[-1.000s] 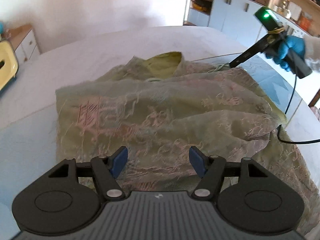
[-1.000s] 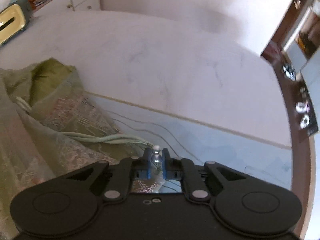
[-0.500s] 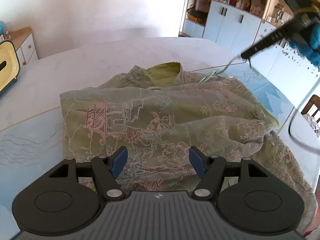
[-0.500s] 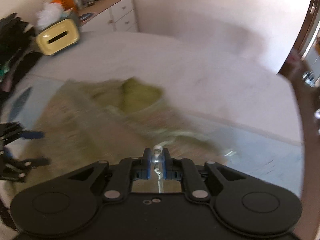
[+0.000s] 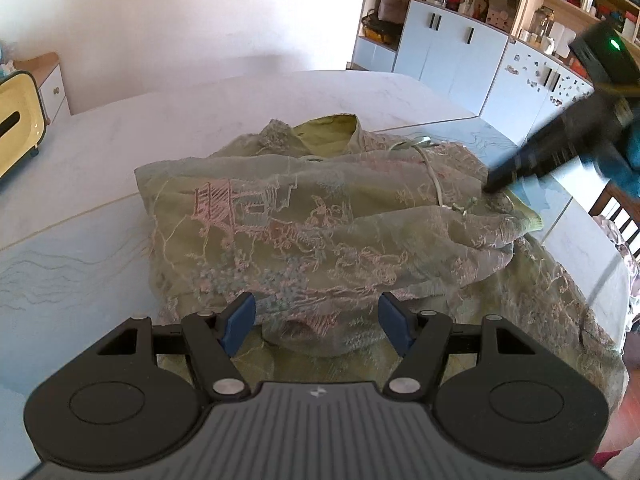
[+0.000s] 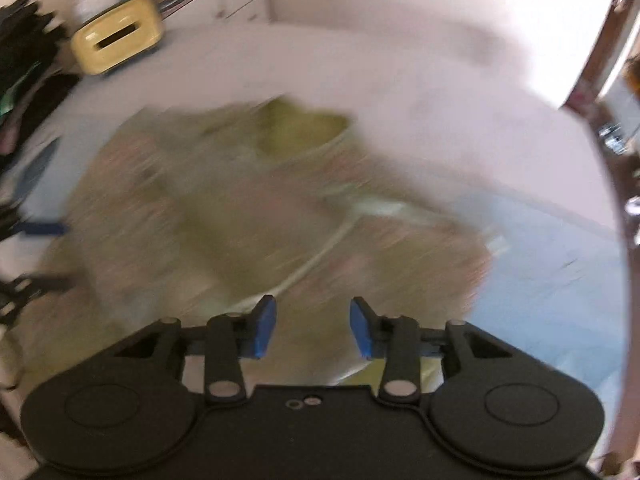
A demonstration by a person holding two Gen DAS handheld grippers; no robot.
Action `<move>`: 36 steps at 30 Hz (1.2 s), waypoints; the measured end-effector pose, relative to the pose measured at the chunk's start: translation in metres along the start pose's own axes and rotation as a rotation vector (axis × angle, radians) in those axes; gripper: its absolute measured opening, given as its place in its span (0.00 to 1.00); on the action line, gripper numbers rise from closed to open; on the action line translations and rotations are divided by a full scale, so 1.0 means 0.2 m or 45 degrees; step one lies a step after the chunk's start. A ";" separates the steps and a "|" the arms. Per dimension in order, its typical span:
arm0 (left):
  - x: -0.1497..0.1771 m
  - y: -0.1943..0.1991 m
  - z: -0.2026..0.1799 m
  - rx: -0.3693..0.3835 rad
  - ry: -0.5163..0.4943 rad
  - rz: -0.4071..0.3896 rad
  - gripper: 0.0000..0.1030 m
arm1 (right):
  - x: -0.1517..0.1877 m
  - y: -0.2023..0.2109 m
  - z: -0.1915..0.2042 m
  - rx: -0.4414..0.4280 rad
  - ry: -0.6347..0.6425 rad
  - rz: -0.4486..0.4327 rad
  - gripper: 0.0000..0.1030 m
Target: Fold clothes
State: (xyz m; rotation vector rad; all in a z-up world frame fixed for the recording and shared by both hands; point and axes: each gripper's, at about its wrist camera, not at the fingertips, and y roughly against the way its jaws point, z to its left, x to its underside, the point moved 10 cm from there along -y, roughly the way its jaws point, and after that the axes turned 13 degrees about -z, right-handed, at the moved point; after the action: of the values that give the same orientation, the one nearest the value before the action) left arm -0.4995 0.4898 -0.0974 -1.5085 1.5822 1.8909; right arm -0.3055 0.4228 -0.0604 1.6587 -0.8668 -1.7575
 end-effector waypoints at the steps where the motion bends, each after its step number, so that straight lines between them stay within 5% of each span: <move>1: 0.01 0.00 0.00 -0.001 0.002 0.003 0.65 | -0.01 0.00 -0.03 0.024 0.014 -0.007 1.00; 6: 0.03 0.03 0.00 -0.017 0.008 0.019 0.65 | -0.08 -0.17 -0.17 0.043 0.197 0.009 1.00; 12: 0.07 0.05 0.00 -0.083 0.021 0.045 0.65 | -0.10 -0.36 -0.13 -0.056 0.404 0.047 1.00; 20: 0.10 0.06 0.01 -0.138 0.059 0.053 0.65 | -0.12 -0.32 -0.04 -0.159 0.545 0.065 1.00; 24: 0.09 0.07 0.01 -0.139 0.067 0.036 0.65 | -0.16 -0.18 0.09 -0.229 0.524 0.105 1.00; 30: 0.06 0.08 0.02 -0.110 0.080 -0.011 0.65 | -0.10 -0.08 0.44 -0.395 0.274 0.202 1.00; 36: 0.05 0.12 0.04 -0.087 0.073 -0.029 0.65 | 0.06 -0.08 0.45 -0.318 0.214 0.267 1.00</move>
State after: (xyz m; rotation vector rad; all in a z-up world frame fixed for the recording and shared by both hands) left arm -0.5251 0.4833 -0.0931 -1.6153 1.5316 1.9247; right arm -0.3948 0.4303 -0.0794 1.4710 -0.6859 -1.4941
